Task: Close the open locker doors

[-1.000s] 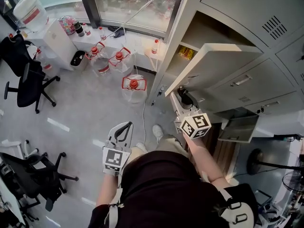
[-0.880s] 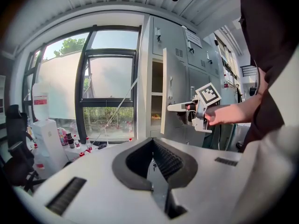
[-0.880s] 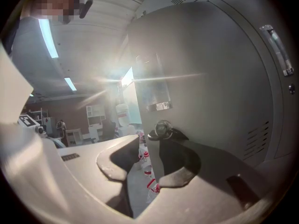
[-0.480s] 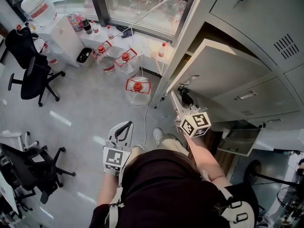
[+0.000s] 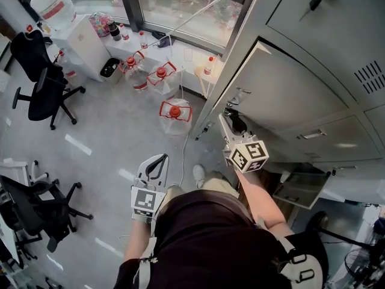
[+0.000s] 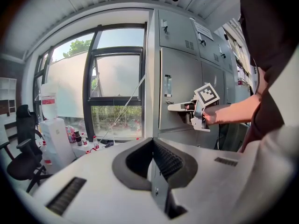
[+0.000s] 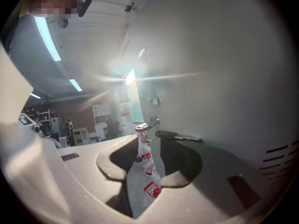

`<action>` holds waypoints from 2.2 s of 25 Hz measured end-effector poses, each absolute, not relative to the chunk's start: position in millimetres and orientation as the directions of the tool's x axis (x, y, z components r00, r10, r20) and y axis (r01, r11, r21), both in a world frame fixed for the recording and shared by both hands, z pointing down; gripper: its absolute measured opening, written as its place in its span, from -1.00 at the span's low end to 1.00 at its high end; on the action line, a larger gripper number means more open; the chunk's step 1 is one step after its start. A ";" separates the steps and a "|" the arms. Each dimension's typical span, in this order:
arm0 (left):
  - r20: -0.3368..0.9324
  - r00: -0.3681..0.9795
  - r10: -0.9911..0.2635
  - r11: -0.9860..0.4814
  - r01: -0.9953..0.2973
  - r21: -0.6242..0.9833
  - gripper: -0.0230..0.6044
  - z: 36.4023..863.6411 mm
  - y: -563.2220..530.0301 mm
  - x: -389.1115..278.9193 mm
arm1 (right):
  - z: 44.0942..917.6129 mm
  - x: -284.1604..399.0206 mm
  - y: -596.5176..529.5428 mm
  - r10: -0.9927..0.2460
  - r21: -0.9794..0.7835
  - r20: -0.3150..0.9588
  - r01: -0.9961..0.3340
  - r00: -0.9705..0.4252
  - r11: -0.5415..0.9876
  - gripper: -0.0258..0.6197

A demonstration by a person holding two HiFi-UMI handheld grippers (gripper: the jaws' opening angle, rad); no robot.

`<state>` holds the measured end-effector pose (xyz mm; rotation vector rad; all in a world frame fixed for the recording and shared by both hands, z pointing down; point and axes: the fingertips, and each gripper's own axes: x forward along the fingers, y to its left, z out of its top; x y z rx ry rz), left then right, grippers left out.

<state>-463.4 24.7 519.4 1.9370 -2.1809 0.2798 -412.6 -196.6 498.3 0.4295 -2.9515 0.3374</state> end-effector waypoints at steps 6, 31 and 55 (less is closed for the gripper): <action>0.283 -0.115 -0.952 0.120 -0.993 0.001 -0.90 520.0 9.3 -461.2 | 499.7 -414.8 -213.2 -0.262 -0.200 0.172 -0.294 -0.950 0.935 -0.48; 0.252 0.022 -0.967 -0.021 -1.000 0.008 -0.90 516.7 27.0 -445.4 | 489.9 -367.3 -159.4 -0.353 -0.174 0.172 -0.381 -0.920 0.908 -0.44; 0.279 0.477 -0.833 -0.474 -0.876 0.083 -0.90 547.2 19.5 -297.7 | 517.1 -156.6 -67.6 -0.664 -0.184 0.249 -0.707 -0.705 0.682 -0.50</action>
